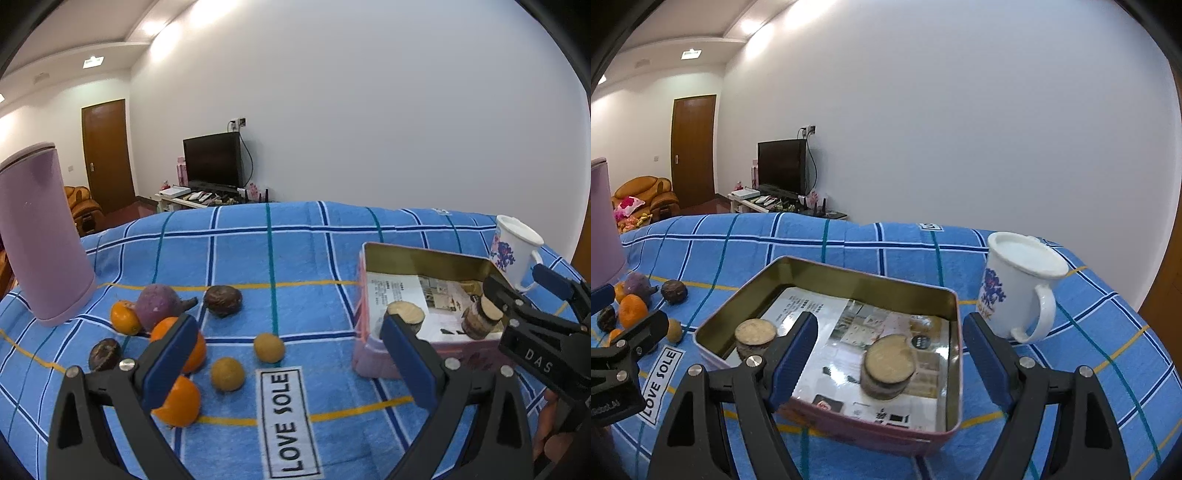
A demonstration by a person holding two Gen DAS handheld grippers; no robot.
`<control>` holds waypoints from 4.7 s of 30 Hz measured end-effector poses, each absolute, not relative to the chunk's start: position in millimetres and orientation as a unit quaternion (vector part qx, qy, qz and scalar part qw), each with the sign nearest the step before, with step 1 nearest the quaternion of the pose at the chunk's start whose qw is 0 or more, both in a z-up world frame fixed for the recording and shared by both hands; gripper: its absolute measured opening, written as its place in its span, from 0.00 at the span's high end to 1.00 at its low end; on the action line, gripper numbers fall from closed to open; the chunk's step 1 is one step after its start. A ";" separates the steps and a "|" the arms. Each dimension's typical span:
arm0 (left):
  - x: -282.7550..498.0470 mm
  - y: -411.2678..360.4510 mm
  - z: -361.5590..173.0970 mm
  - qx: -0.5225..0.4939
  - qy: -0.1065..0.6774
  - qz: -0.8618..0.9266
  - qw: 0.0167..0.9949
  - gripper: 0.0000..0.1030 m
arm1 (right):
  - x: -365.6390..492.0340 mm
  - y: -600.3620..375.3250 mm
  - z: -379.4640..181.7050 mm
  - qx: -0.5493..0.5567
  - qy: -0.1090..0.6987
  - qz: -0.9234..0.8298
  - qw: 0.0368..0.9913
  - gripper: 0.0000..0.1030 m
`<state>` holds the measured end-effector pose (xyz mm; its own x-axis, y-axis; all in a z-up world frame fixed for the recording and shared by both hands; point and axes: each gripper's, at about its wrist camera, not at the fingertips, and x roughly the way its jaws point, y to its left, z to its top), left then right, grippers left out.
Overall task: Organize fruits
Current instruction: 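Withdraw both open tools from the tin box back toward the fruits, then grasp an orange with the right tool while the left tool grasps a mangosteen, then lift the orange and mangosteen and carry both over the tin box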
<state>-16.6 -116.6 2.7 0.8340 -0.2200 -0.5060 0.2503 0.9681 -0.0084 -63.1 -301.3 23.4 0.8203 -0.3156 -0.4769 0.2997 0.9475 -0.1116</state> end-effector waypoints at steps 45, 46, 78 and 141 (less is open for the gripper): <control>13.2 67.7 1.9 -0.019 0.297 -0.034 0.954 0.01 | -35.1 -159.5 9.2 -0.026 0.313 0.018 0.949 0.21; 13.2 73.0 1.3 -0.024 0.298 -0.031 0.954 0.01 | -33.6 -155.6 8.2 -0.025 0.317 0.026 0.948 0.21; 26.9 86.1 -12.1 0.007 0.322 -0.023 0.946 0.02 | 6.4 -72.4 -21.4 0.019 0.428 0.169 0.888 0.63; 2.8 6.1 -8.9 0.045 0.312 -0.027 0.948 0.57 | -44.0 -131.0 29.7 -0.031 0.254 0.060 0.965 0.63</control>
<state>2.8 6.1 -8.9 0.8034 -0.0230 -0.5950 0.0798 0.9944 0.0692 -44.0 -131.0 29.7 0.8642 0.1008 -0.4930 -0.1319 0.9909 -0.0285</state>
